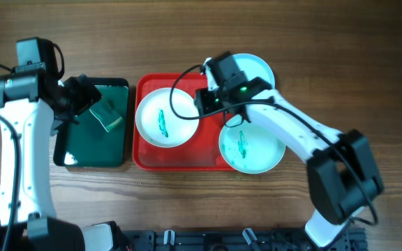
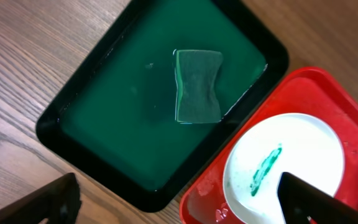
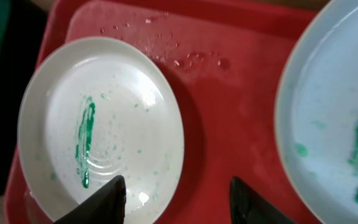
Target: Clean dirty plates on tray and stack at the side
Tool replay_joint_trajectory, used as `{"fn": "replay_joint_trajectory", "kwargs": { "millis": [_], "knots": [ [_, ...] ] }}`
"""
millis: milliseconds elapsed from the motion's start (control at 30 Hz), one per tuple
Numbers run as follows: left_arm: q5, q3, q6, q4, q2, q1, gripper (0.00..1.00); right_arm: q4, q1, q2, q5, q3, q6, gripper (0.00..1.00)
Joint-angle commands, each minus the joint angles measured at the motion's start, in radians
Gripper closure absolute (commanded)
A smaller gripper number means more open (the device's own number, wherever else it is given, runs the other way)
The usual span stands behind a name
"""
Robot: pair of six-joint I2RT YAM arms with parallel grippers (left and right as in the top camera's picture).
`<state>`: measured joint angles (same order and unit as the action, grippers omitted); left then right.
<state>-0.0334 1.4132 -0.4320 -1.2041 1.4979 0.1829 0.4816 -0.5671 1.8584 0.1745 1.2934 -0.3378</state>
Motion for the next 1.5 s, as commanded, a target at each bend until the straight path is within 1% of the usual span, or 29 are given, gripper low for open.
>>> {"fn": "replay_joint_trajectory", "kwargs": {
  "millis": [0,267,333,400,433,467,500,667,800,900,933,1000,1067,1167,1267,1300,1367,1467],
  "knots": [
    [-0.017,0.014,-0.018,0.015,0.058,0.005,0.06,-0.042,-0.029,0.112,-0.017,0.016,-0.066,0.54],
    [-0.017,0.014,-0.018,0.037,0.111,0.005,0.05,-0.116,-0.032,0.217,-0.017,0.016,-0.065,0.55],
    [-0.017,0.014,-0.018,0.042,0.118,0.005,0.05,-0.128,-0.032,0.229,-0.017,0.016,-0.065,0.64],
    [-0.018,0.014,-0.018,0.049,0.122,0.005,0.05,-0.132,-0.032,0.23,-0.017,0.016,-0.07,0.78],
    [-0.017,0.014,-0.018,0.052,0.124,0.005,0.05,-0.134,-0.032,0.23,-0.018,0.016,-0.082,0.84],
    [-0.017,0.014,-0.018,0.056,0.125,0.005,0.05,-0.134,-0.032,0.23,-0.017,0.016,-0.089,0.93],
    [-0.017,0.014,-0.018,0.059,0.126,0.005,0.05,-0.133,-0.032,0.23,-0.017,0.016,-0.094,0.96],
    [-0.017,0.013,-0.018,0.072,0.133,0.005,0.1,-0.117,-0.032,0.23,-0.017,0.016,-0.11,0.96],
    [-0.017,0.011,-0.026,0.091,0.163,0.004,0.2,-0.103,-0.032,0.23,-0.017,0.016,-0.11,0.96],
    [-0.016,0.011,-0.027,0.114,0.203,0.002,0.25,-0.101,-0.032,0.23,-0.017,0.016,-0.11,0.96],
    [-0.016,0.011,-0.029,0.13,0.222,0.002,0.25,-0.101,-0.032,0.23,-0.017,0.016,-0.11,0.96],
    [-0.016,0.011,-0.029,0.167,0.259,0.002,0.33,-0.101,-0.032,0.23,-0.017,0.016,-0.11,0.96],
    [-0.015,0.011,-0.022,0.203,0.293,-0.003,0.36,-0.102,-0.032,0.23,-0.018,0.016,-0.11,0.96],
    [-0.013,0.011,-0.016,0.244,0.337,-0.027,0.43,-0.102,-0.032,0.23,-0.018,0.016,-0.11,0.96],
    [-0.014,0.011,0.01,0.272,0.369,-0.059,0.45,-0.102,-0.032,0.23,-0.019,0.016,-0.111,0.95],
    [-0.016,0.011,0.01,0.28,0.379,-0.069,0.45,-0.102,-0.032,0.23,-0.021,0.016,-0.11,0.96],
    [-0.026,0.011,0.008,0.289,0.402,-0.088,0.49,-0.102,-0.032,0.23,-0.022,0.016,-0.111,0.96],
    [-0.033,0.011,0.003,0.299,0.439,-0.094,0.5,-0.099,-0.032,0.23,-0.022,0.016,-0.11,0.96]
  ]
}}
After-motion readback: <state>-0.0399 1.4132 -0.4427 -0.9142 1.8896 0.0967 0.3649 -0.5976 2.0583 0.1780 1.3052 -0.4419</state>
